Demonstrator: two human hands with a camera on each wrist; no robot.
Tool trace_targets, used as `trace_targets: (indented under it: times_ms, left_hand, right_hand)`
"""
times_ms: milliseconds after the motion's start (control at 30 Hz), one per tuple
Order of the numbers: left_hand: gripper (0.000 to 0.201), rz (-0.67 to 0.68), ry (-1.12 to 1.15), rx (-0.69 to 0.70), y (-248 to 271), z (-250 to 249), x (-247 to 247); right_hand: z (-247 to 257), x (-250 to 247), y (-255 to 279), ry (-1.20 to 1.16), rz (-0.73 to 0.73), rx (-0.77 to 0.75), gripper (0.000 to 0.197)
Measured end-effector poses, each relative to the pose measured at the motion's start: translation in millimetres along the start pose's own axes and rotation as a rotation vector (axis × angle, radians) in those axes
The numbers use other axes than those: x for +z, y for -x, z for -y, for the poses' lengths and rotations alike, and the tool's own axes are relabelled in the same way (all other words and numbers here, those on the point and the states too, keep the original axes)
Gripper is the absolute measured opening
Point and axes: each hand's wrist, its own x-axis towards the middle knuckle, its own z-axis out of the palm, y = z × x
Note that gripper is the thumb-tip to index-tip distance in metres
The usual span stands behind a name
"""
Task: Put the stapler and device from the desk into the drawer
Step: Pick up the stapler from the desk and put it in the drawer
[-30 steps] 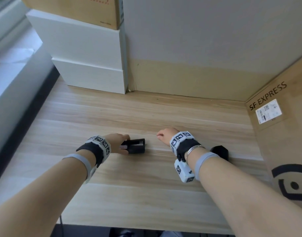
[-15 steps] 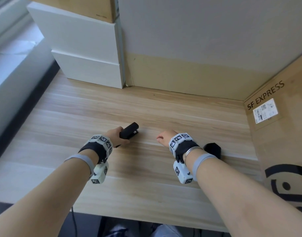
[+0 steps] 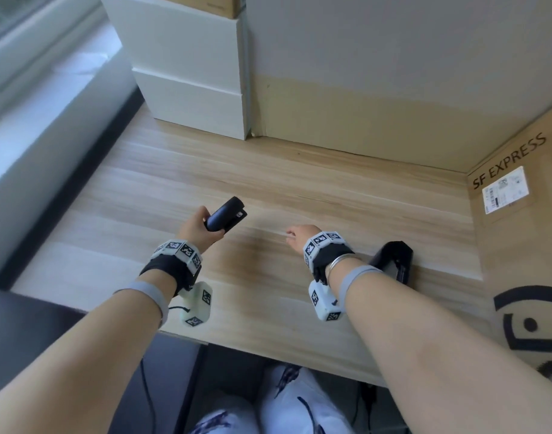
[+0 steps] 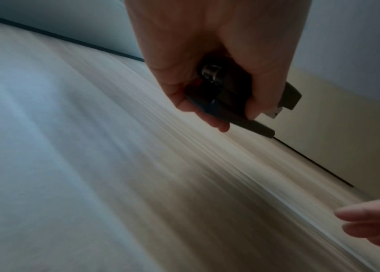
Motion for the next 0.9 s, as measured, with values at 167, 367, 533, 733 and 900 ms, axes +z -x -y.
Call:
trace_targets:
  times_ms: [167, 367, 533, 733, 900]
  left_hand:
    - [0.029, -0.061, 0.012, -0.032, 38, 42, -33]
    - [0.028, -0.125, 0.058, -0.101, 90, 114, -70]
    - [0.027, -0.191, 0.083, -0.194, 138, 182, -95]
    - [0.025, -0.234, 0.120, -0.320, 184, 265, -106]
    - [0.028, -0.201, 0.109, -0.421, 196, 326, -93]
  right_hand:
    - [39, 25, 12, 0.006, -0.055, -0.032, 0.046]
    - [105, 71, 28, 0.025, -0.174, -0.050, 0.049]
    - [156, 114, 37, 0.022, -0.206, -0.065, 0.058]
    - [203, 160, 37, 0.039, -0.291, -0.079, 0.060]
    - [217, 186, 29, 0.001, -0.386, 0.000, 0.060]
